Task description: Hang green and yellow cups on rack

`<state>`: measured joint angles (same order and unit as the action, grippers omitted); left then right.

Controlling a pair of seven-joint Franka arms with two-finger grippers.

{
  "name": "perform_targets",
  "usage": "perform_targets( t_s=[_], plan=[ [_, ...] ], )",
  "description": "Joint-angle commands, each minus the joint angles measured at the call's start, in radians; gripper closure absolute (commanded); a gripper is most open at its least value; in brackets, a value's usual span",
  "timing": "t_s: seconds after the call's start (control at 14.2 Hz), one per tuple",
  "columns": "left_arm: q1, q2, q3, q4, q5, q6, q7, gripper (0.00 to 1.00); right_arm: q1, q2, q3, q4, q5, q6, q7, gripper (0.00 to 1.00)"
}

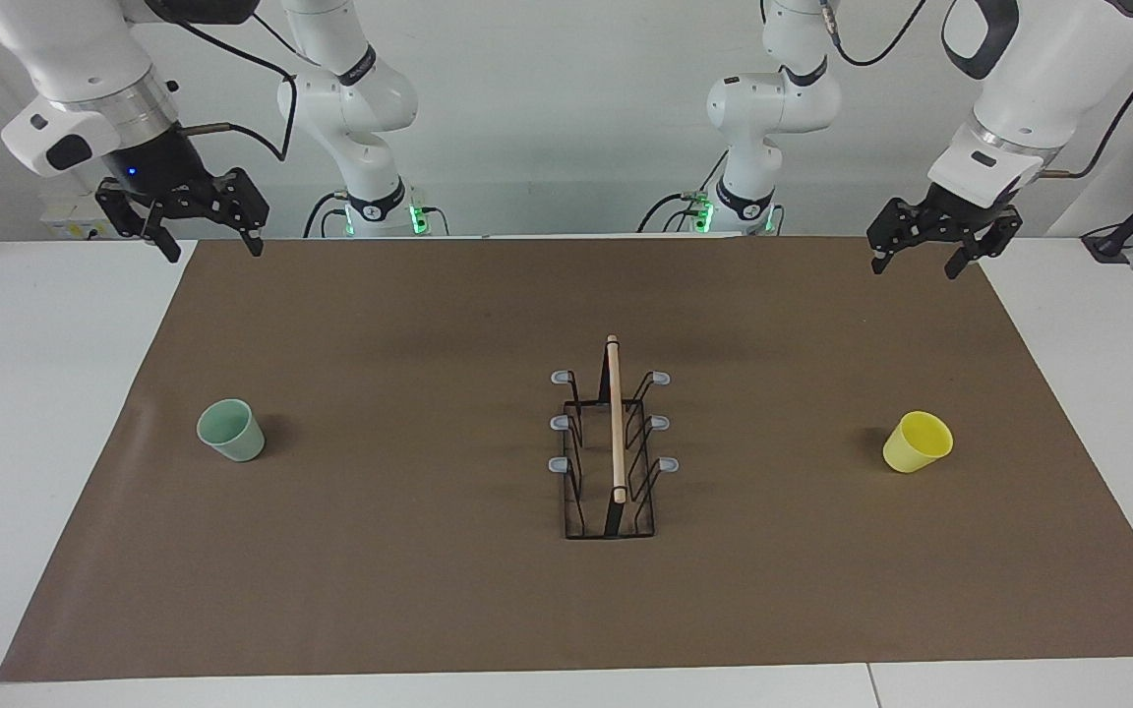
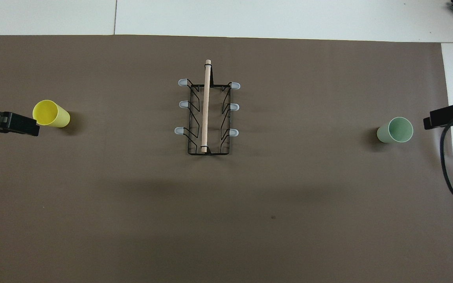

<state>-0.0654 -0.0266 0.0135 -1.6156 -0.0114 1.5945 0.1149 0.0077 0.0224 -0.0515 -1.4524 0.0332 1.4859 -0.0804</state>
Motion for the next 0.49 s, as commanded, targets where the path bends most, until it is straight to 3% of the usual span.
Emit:
perform_targets(
  t_s=[0.0, 0.42],
  plan=[
    [-0.011, -0.010, -0.003, -0.001, 0.013, -0.024, -0.014, 0.00, 0.006, -0.010, 0.002, -0.009, -0.006, -0.007, 0.014, 0.00],
    [-0.010, -0.009, -0.006, 0.002, 0.010, -0.021, -0.018, 0.00, 0.005, -0.010, 0.002, -0.011, -0.006, -0.009, 0.011, 0.00]
  ],
)
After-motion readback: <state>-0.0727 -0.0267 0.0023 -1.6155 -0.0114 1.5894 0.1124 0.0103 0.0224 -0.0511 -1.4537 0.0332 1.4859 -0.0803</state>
